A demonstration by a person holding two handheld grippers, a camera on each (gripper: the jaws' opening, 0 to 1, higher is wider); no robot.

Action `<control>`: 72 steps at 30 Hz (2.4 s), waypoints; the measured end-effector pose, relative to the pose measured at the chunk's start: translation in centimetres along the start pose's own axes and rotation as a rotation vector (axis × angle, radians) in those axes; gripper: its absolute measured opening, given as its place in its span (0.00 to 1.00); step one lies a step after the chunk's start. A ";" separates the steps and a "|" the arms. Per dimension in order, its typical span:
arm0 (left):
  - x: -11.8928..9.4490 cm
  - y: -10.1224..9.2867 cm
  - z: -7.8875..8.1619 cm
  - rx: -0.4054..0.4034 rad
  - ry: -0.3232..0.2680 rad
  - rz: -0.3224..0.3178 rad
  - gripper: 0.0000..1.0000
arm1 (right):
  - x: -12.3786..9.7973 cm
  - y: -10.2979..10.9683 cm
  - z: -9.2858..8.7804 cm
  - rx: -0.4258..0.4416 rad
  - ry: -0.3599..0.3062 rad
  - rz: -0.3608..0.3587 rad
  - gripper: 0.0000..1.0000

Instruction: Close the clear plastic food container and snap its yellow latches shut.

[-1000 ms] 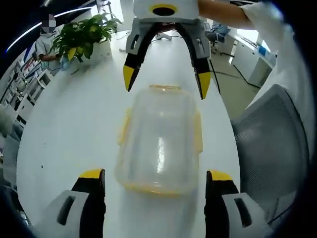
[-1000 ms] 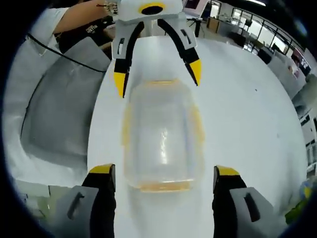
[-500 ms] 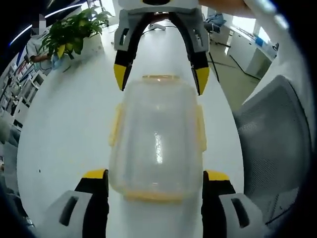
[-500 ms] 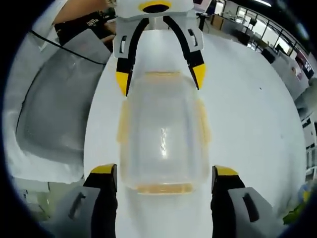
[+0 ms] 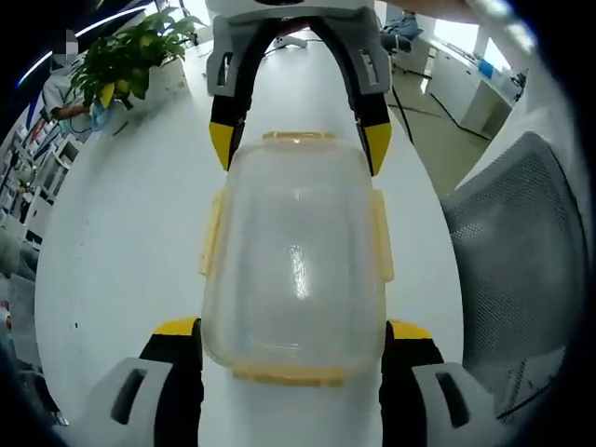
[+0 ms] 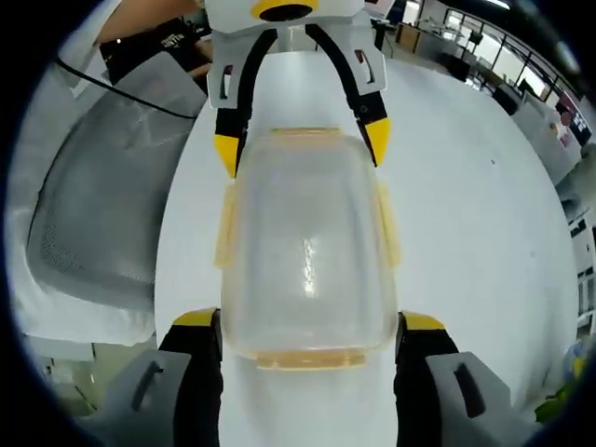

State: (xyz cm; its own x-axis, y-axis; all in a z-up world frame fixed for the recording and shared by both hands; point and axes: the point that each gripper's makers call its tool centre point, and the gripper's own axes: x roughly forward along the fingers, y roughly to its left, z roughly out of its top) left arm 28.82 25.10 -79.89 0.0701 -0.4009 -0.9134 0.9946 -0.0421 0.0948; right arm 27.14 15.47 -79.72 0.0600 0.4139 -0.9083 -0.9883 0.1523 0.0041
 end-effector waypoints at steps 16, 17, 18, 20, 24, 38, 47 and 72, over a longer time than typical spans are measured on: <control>-0.4 -0.3 -0.9 -0.025 0.004 -0.001 0.76 | 0.4 0.2 0.8 -0.018 -0.004 0.011 0.72; -0.4 -0.4 -1.0 -0.026 0.005 -0.001 0.76 | 0.5 0.2 1.0 -0.021 -0.004 0.012 0.72; -0.5 -0.4 -1.2 -0.030 0.009 0.001 0.76 | 0.6 0.2 1.3 -0.026 -0.006 0.014 0.72; -0.7 -0.6 -1.7 -0.039 0.011 0.005 0.76 | 0.8 0.3 1.7 -0.035 -0.006 0.018 0.72; -1.1 -0.8 -2.5 -0.054 0.018 0.010 0.76 | 1.2 0.5 2.5 -0.050 -0.009 0.025 0.73; -2.3 -1.5 -5.4 -0.101 0.023 0.022 0.76 | 2.4 1.1 5.3 -0.089 -0.019 0.040 0.73; -3.0 -1.9 -6.8 -0.132 0.010 0.028 0.77 | 3.2 1.4 6.7 -0.109 0.002 0.038 0.73; -3.8 -2.4 -9.6 -0.125 0.026 0.018 0.78 | 4.6 2.3 9.1 -0.095 -0.005 0.033 0.73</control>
State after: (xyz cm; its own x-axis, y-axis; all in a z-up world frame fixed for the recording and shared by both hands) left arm 26.87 35.47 -80.46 0.0887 -0.3768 -0.9220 0.9948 0.0799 0.0630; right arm 26.40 25.92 -80.11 0.0276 0.4214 -0.9065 -0.9986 0.0532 -0.0056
